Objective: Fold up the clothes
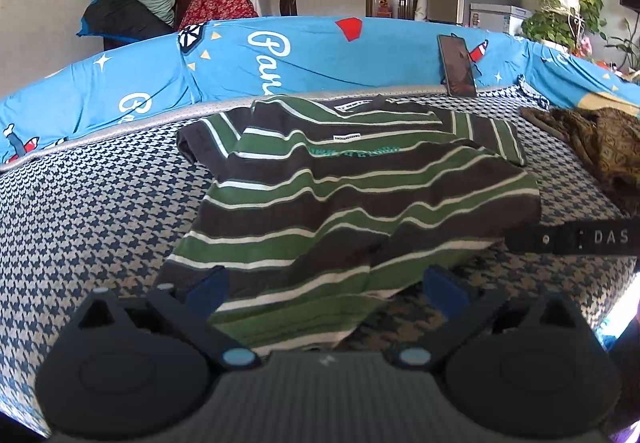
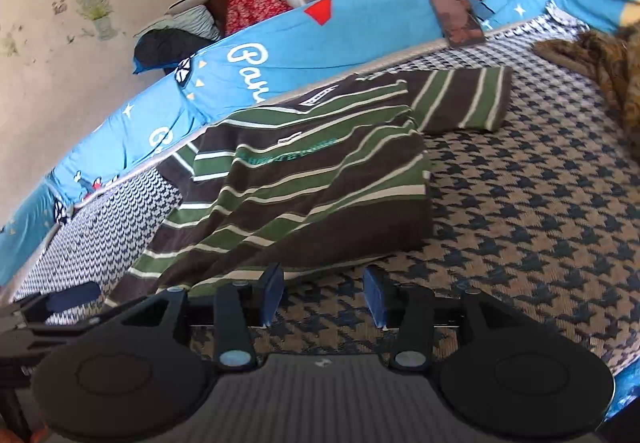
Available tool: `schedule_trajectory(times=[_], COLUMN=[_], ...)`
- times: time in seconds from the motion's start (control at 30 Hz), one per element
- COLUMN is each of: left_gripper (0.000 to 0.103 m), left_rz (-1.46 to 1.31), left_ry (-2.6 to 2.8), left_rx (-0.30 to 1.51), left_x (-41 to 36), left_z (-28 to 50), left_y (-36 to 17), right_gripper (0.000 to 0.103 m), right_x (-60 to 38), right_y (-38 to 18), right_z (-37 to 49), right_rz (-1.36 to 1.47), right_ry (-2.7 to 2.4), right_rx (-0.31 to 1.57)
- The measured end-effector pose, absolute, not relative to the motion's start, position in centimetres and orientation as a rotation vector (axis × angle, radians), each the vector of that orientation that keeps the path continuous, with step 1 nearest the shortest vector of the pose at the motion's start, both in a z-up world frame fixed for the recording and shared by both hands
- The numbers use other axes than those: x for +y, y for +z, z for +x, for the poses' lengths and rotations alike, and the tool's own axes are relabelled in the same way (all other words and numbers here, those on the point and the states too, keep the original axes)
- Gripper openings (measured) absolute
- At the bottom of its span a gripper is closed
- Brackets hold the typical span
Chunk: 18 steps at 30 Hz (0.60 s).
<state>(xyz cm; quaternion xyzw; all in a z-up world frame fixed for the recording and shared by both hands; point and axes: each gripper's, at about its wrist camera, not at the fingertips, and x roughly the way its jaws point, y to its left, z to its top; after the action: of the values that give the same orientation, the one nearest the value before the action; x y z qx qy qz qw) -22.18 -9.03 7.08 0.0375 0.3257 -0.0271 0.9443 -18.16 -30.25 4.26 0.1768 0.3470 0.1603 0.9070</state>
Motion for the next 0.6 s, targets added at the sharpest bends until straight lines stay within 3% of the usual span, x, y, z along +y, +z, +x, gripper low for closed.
schedule_trajectory(times=[0.23, 0.47, 0.53, 0.6], left_gripper=[0.103, 0.103, 0.103, 0.103], left_rz=[0.138, 0.137, 0.129, 0.117], left_ry=[-0.061, -0.059, -0.049, -0.034], left_rx=[0.691, 0.724, 0.731, 0.735], left_x=[-10.6, -10.2, -9.9, -9.5], left_z=[-21.9, -21.3, -21.0, -20.7], left_y=[6.0, 5.2, 5.1, 5.0], right_gripper=[0.049, 0.05, 0.042, 0.02], right_x=[-32.3, -31.0, -30.6, -30.3], right_y=[2.9, 2.6, 2.9, 3.4], right_z=[-16.8, -15.1, -14.8, -14.5], right_rz=[0.549, 0.526, 0.517, 0.504], right_ry=[0.307, 0.284, 0.288, 0.296], right_rx=[0.728, 0.703, 0.685, 0.668])
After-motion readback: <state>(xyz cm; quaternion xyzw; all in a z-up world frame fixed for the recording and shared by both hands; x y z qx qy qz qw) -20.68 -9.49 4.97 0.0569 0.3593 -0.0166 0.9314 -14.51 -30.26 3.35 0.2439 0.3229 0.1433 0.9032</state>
